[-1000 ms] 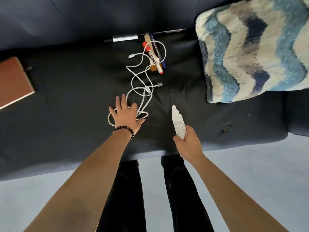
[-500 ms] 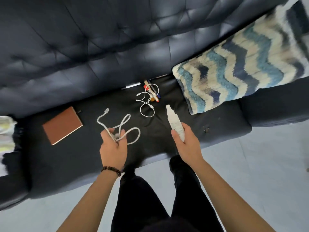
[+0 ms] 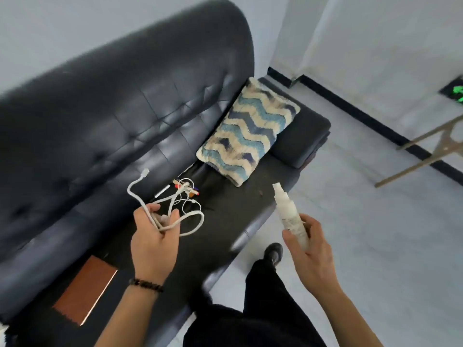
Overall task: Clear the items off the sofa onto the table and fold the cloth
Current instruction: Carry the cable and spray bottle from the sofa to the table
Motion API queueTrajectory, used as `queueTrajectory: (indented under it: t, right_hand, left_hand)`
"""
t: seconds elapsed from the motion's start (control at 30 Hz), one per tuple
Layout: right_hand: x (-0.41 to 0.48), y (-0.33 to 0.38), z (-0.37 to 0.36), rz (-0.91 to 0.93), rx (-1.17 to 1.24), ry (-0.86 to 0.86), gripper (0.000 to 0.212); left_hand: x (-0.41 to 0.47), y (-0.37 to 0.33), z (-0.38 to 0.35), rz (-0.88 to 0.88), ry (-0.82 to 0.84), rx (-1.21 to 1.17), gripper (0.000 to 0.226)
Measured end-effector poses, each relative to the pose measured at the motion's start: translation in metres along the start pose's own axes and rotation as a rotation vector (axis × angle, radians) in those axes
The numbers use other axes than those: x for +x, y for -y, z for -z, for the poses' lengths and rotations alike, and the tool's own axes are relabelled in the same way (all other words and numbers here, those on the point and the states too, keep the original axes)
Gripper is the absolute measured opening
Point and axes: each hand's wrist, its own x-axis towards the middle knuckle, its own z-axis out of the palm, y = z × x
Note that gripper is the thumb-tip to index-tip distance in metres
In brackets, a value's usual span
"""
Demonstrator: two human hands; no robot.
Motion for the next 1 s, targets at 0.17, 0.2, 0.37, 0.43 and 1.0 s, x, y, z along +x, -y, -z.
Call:
queueTrajectory:
  t: [0.17, 0.2, 0.37, 0.43, 1.0]
  right_hand:
    - [-0.074, -0.030, 0.085, -0.170, 0.137, -0.332, 0.037]
    - [-0.087, -0.037, 0.098, -0.188, 0.170, -0.392, 0.038]
    - [-0.158, -0.092, 0.174, -0.295, 0.343, -0.682, 0.039]
    - [-0.185, -0.125, 0.202, -0.334, 0.394, -0.784, 0.040]
    - [-0.182, -0.362, 0.492, -0.503, 0.432, -0.961, 0.040]
  left_hand:
    - [-0.035, -0.071, -0.040, -0.308, 0.301, -0.034, 0.018]
    - [-0.044, -0.085, -0.048, -0.374, 0.345, -0.046, 0.017]
    - [-0.125, -0.146, -0.109, -0.617, 0.561, -0.102, 0.023]
    - [-0.167, -0.164, -0.143, -0.670, 0.644, -0.113, 0.023]
    - [-0.438, -0.306, -0.441, -0.778, 0.891, -0.075, 0.023]
